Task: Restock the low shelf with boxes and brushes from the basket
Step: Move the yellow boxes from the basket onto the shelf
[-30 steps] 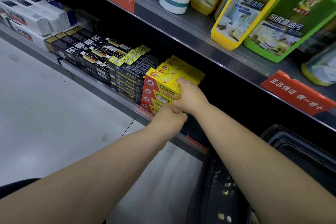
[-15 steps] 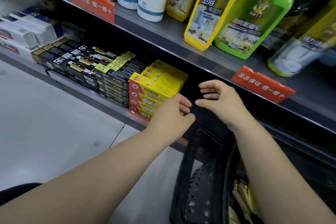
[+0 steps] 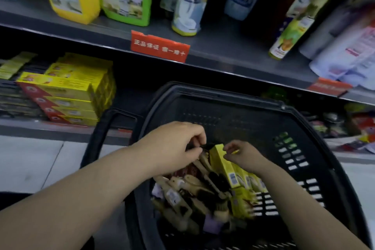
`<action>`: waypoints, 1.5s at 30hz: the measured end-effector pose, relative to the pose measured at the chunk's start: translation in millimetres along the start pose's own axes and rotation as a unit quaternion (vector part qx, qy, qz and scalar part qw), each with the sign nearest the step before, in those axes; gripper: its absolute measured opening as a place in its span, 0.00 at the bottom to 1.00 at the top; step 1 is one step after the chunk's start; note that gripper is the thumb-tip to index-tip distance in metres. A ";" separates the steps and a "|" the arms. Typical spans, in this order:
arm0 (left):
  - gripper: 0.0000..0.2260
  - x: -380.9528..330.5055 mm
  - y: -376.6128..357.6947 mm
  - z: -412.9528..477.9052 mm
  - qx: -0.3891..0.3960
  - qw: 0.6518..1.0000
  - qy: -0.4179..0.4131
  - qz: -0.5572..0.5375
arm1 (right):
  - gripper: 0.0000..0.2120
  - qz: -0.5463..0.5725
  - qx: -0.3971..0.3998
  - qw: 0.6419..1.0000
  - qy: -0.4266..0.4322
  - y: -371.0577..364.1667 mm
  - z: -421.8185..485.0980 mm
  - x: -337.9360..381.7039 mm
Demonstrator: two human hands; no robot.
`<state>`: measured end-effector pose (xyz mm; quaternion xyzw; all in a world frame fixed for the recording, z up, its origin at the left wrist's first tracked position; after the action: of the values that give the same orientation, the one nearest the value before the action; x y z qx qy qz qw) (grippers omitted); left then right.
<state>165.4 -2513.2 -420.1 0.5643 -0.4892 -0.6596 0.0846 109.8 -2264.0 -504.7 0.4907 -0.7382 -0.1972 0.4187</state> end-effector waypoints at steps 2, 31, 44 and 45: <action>0.06 -9.0 -14.5 8.2 0.032 0.999 0.004 0.001 | 0.18 -0.069 0.048 0.994 -0.070 -12.1 10.4 -39.8; 0.28 -7.7 -77.1 46.9 0.084 0.870 0.308 -0.376 | 0.19 0.136 0.006 0.989 0.059 -16.7 -56.0 14.7; 0.08 -10.8 -75.5 46.8 0.103 0.794 0.309 -0.514 | 0.16 0.249 0.039 0.945 0.211 -21.2 -72.1 45.6; 0.09 -10.7 -74.9 47.2 0.103 0.786 0.309 -0.525 | 0.16 0.265 0.035 0.940 0.212 -20.8 -71.1 44.8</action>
<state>163.1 -2442.2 -473.9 0.9131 -0.1298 -0.3383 -0.1869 171.7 -2304.5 -459.6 0.3220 -0.7423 0.0559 0.5849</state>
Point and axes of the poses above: each hand's wrist, its own z-axis towards the middle knuckle, its own y-axis out of the back of the hand, x = y × z, the point moved 1 cm from there along z, towards the middle knuckle, and after that the axes turned 7 degrees about x, right-handed, at the moved point
